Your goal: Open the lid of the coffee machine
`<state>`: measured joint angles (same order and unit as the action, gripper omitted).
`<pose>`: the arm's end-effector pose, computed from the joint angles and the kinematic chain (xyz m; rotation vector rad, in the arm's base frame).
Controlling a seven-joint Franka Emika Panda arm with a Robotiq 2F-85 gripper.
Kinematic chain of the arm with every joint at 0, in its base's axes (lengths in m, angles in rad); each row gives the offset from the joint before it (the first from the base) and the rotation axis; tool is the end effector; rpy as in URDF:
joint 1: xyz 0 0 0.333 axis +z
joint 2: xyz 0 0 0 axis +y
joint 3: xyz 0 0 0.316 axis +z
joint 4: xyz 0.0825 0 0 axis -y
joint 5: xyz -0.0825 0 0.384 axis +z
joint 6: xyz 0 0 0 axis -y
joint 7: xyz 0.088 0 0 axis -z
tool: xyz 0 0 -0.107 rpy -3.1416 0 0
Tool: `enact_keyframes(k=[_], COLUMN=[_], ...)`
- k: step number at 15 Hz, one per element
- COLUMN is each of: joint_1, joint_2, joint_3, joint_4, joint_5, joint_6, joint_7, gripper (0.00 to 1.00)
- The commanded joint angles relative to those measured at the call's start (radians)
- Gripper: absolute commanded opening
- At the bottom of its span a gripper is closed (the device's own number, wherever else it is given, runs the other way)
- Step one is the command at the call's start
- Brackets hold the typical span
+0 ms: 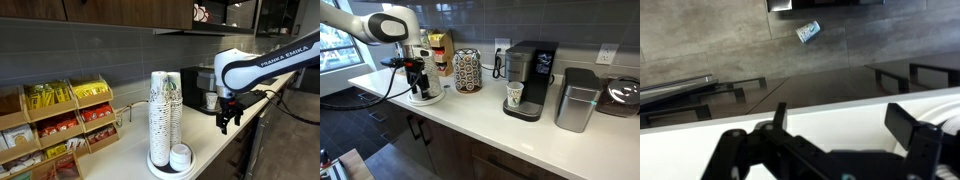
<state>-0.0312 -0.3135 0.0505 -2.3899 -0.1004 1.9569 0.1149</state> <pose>0.4318 0.0021 0.4287 3.0218 -0.0840 -0.1710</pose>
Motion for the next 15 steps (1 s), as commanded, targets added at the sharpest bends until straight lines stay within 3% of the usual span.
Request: enact_keyframes(k=[1,8,9,15], joint_1=[-0.045,-0.118,-0.110,-0.122], joint_2=[0.035,0.067,0.041,0.059], joint_3=[-0.055,-0.166,-0.145,-0.162], joint_4=[0.086,0.239,0.210,0.238], joint_5=[0.011,0.118,0.074,0.104], joint_6=[0.065,0.186,0.156,0.174], joint_7=[0.069,0.141,0.114,0.129], gripper=[1.00,1.00,1.00,1.00])
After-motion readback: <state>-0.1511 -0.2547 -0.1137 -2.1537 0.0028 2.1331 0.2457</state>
